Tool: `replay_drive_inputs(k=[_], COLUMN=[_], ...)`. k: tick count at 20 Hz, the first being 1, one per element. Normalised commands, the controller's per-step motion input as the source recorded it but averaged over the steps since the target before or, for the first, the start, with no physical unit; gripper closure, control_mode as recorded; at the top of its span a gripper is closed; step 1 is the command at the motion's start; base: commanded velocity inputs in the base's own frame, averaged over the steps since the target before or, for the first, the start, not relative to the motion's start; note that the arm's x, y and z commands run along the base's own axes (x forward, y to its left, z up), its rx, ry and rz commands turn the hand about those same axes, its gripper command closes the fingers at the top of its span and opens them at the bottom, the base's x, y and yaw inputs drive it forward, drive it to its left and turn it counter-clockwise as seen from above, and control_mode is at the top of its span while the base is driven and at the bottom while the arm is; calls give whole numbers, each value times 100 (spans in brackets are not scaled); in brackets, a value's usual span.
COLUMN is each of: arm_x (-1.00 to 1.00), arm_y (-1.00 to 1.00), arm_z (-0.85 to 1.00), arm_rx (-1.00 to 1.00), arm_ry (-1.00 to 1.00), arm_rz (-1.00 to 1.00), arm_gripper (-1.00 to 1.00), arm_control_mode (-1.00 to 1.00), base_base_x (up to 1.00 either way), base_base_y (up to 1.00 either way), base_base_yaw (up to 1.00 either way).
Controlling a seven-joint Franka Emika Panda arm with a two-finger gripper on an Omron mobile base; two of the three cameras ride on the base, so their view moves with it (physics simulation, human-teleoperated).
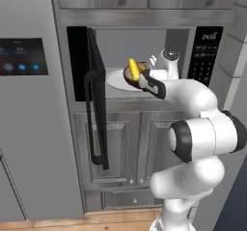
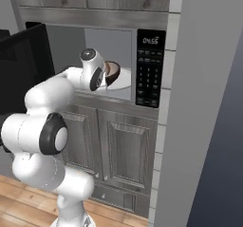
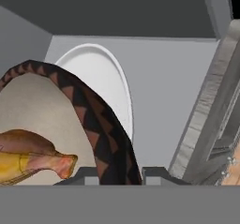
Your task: Place the bowl containing the corn and chicken drumstick in the microwave. Close the microwave door and press the start button to microwave the meal.
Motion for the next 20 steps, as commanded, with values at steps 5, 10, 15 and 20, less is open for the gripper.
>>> replay_drive_inputs(k=[5, 10, 15, 20], arm_x=[53, 55, 14, -31], arm_y=[0, 0, 8, 11], arm_z=[-17, -13, 0, 0], arm_rx=[0, 0, 0, -2], arm_ry=[0, 0, 0, -6], arm_rz=[-3, -3, -2, 0], arm_gripper=[100, -100, -100, -100], arm_control_mode=[-100, -100, -100, -100], base_base_x=[0, 0, 0, 0], base_base_y=[0, 0, 0, 0], base_base_yaw=[0, 0, 0, 0])
